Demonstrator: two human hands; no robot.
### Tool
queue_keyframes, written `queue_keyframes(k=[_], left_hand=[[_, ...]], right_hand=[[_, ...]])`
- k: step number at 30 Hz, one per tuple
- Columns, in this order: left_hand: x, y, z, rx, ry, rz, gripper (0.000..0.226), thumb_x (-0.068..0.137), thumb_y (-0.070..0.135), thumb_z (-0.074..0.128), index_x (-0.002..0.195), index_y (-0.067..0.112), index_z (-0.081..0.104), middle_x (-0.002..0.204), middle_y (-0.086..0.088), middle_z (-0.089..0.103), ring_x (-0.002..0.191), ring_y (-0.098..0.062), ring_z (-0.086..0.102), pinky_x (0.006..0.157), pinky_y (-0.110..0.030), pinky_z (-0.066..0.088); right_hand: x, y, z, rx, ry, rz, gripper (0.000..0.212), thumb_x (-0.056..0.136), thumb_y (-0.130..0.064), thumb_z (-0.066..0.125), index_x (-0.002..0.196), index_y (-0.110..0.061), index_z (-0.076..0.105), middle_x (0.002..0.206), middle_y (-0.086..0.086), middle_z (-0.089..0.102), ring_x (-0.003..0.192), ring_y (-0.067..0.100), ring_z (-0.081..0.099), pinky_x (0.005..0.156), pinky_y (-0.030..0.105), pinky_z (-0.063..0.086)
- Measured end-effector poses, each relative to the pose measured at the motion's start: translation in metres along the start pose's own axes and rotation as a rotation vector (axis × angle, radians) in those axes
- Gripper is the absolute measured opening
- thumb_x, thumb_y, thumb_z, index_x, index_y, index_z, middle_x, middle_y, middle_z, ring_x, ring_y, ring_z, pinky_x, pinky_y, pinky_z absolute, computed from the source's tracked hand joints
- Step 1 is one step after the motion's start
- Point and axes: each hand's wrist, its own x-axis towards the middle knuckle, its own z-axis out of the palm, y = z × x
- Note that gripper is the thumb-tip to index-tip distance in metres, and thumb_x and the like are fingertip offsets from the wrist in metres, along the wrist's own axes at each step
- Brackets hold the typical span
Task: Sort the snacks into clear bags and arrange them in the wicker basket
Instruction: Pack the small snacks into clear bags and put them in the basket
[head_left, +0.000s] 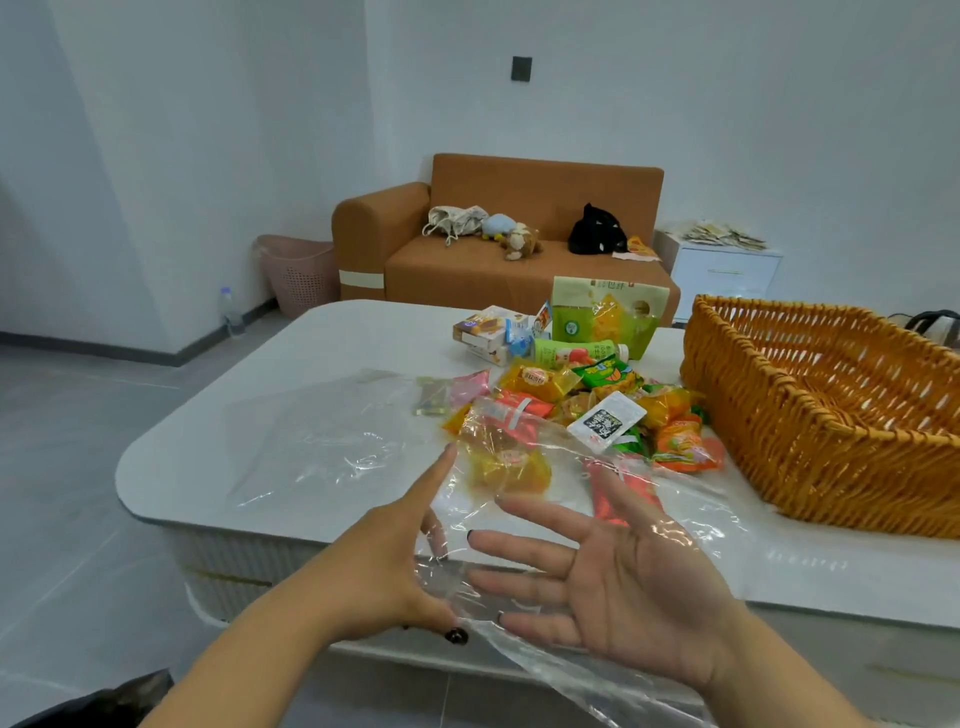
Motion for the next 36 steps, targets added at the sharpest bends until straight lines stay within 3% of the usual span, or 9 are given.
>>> queue_keyframes(k=[5,9,12,15,19,24,27,30,36], left_hand=[[0.006,-0.009,-0.020,-0.060,0.230,-0.161,0.140,0.055,0.031,0.094,0.149,0.052,-0.008,0.097,0.004,0.056,0.062,-0.014,0.061,0.056,-0.021,0.053],[0.012,-0.023,-0.038,-0.355,0.457,-0.283,0.135,0.054,0.025,0.096,0.156,0.031,0.008,0.096,-0.006,0.061,0.055,-0.014,0.064,0.048,-0.019,0.051],[0.017,-0.030,-0.046,-0.579,0.522,-0.324,0.124,0.059,0.020,0.093,0.155,0.021,0.015,0.101,-0.012,0.061,0.053,-0.014,0.063,0.049,-0.020,0.053],[0.024,-0.033,-0.047,-0.768,0.541,-0.362,0.119,0.059,0.024,0.093,0.154,0.016,0.020,0.098,-0.010,0.065,0.059,-0.015,0.064,0.053,-0.020,0.054],[0.032,-0.032,-0.049,-0.945,0.586,-0.400,0.111,0.061,0.026,0.090,0.152,0.012,0.026,0.083,-0.009,0.070,0.059,-0.012,0.062,0.056,-0.020,0.054],[0.040,-0.027,-0.059,-1.119,0.743,-0.341,0.110,0.066,0.029,0.087,0.153,0.012,0.022,0.086,-0.007,0.069,0.056,-0.006,0.061,0.049,-0.015,0.050],[0.043,-0.025,-0.060,-1.121,0.853,-0.274,0.108,0.070,0.031,0.086,0.154,0.015,0.020,0.098,-0.003,0.067,0.056,-0.004,0.065,0.049,-0.015,0.050],[0.048,-0.021,-0.057,-1.162,0.863,-0.292,0.108,0.071,0.034,0.084,0.154,0.013,0.019,0.108,-0.002,0.065,0.056,-0.004,0.069,0.051,-0.017,0.049],[0.065,-0.015,-0.052,-1.245,0.792,-0.353,0.104,0.067,0.034,0.086,0.149,0.005,0.030,0.106,-0.003,0.065,0.059,-0.005,0.071,0.040,-0.013,0.046]], right_hand=[[0.018,-0.036,0.004,-0.106,0.290,-0.108,0.052,0.093,-0.036,0.039,0.128,-0.005,0.060,0.125,0.019,0.063,0.114,0.038,0.061,0.098,0.047,0.043],[0.030,-0.064,0.008,-0.102,0.441,-0.228,0.048,0.081,-0.020,0.049,0.124,-0.002,0.058,0.115,0.016,0.069,0.104,0.033,0.067,0.088,0.042,0.053],[0.047,-0.082,0.004,-0.066,0.588,-0.309,0.027,0.091,-0.009,0.046,0.112,-0.004,0.063,0.098,0.011,0.074,0.085,0.024,0.073,0.068,0.033,0.061],[0.071,-0.094,-0.005,-0.053,0.724,-0.354,0.021,0.095,-0.005,0.042,0.101,-0.006,0.061,0.080,0.007,0.073,0.071,0.021,0.070,0.061,0.030,0.057],[0.110,-0.100,-0.024,-0.112,0.896,-0.370,0.025,0.092,0.000,0.041,0.108,-0.007,0.059,0.081,0.005,0.061,0.069,0.019,0.058,0.061,0.027,0.047],[0.156,-0.098,-0.049,-0.508,1.080,-0.229,0.007,0.089,-0.007,0.058,0.095,-0.004,0.056,0.071,0.011,0.055,0.056,0.019,0.051,0.049,0.027,0.039],[0.173,-0.090,-0.062,-0.782,1.095,-0.114,0.030,0.082,-0.026,0.073,0.097,-0.006,0.056,0.077,0.013,0.058,0.054,0.020,0.048,0.045,0.024,0.034],[0.181,-0.090,-0.068,-0.761,1.112,-0.098,0.039,0.077,-0.029,0.078,0.101,-0.010,0.054,0.082,0.013,0.057,0.056,0.020,0.046,0.044,0.025,0.033],[0.191,-0.100,-0.059,-0.726,1.090,-0.196,0.023,0.081,-0.012,0.074,0.097,-0.001,0.061,0.067,0.011,0.051,0.049,0.018,0.040,0.041,0.024,0.031]])
